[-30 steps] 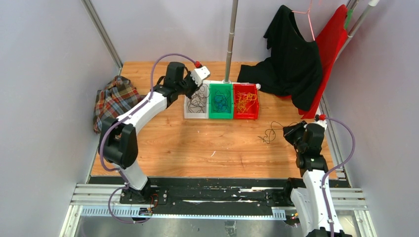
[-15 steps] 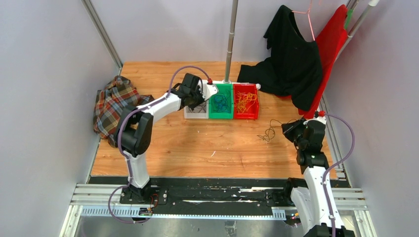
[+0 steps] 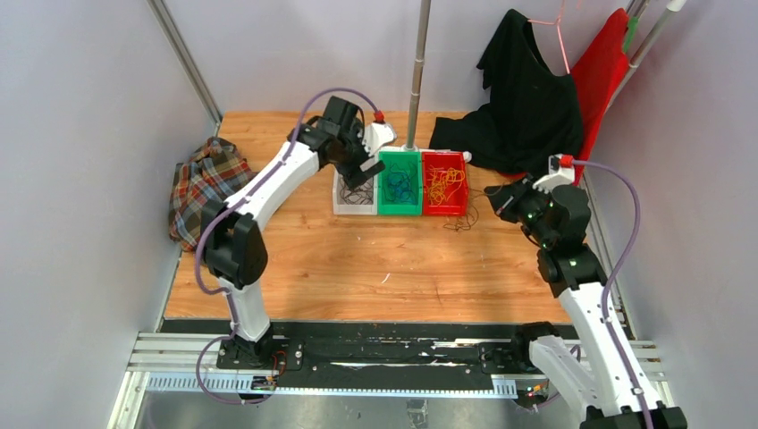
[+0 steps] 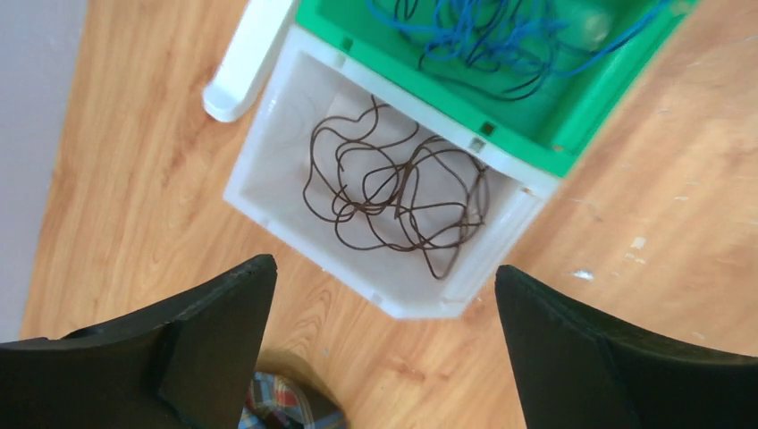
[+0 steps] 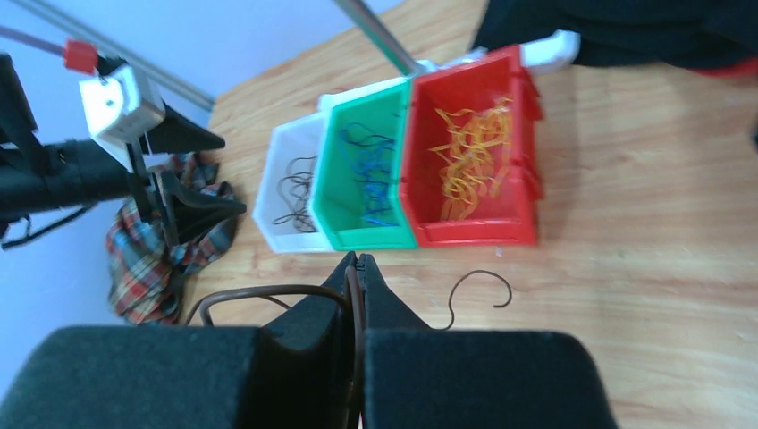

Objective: Untangle the cables

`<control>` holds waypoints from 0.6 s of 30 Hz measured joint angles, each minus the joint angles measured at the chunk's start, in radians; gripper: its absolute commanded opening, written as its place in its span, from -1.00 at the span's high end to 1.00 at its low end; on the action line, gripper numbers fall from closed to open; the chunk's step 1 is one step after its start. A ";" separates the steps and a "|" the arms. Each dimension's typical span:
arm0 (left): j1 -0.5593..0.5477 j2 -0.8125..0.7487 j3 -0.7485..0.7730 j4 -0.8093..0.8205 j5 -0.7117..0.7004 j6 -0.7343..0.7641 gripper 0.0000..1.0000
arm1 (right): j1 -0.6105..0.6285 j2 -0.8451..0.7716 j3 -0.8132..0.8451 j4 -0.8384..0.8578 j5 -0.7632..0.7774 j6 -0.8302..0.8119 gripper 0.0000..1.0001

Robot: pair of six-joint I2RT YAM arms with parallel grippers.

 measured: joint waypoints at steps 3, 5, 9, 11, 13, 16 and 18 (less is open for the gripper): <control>0.004 -0.051 0.129 -0.151 0.077 -0.005 -0.96 | 0.080 0.052 0.088 -0.009 0.018 -0.017 0.99; 0.010 -0.090 0.214 -0.246 0.117 -0.015 -0.96 | 0.136 0.107 0.153 -0.014 0.035 -0.032 0.99; 0.047 -0.177 0.322 -0.381 0.131 -0.090 -0.96 | 0.277 0.298 0.344 -0.008 0.074 -0.077 0.99; 0.074 -0.224 0.327 -0.426 0.107 -0.124 -0.96 | 0.330 0.405 0.439 -0.007 0.088 -0.101 0.99; 0.099 -0.272 0.314 -0.472 0.057 -0.150 -0.96 | 0.383 0.535 0.560 -0.010 0.112 -0.134 0.99; 0.131 -0.323 0.295 -0.528 0.001 -0.182 -0.96 | 0.454 0.737 0.745 -0.014 0.159 -0.199 0.99; 0.156 -0.339 0.295 -0.559 -0.018 -0.202 -0.96 | 0.491 0.859 0.853 -0.013 0.189 -0.239 0.99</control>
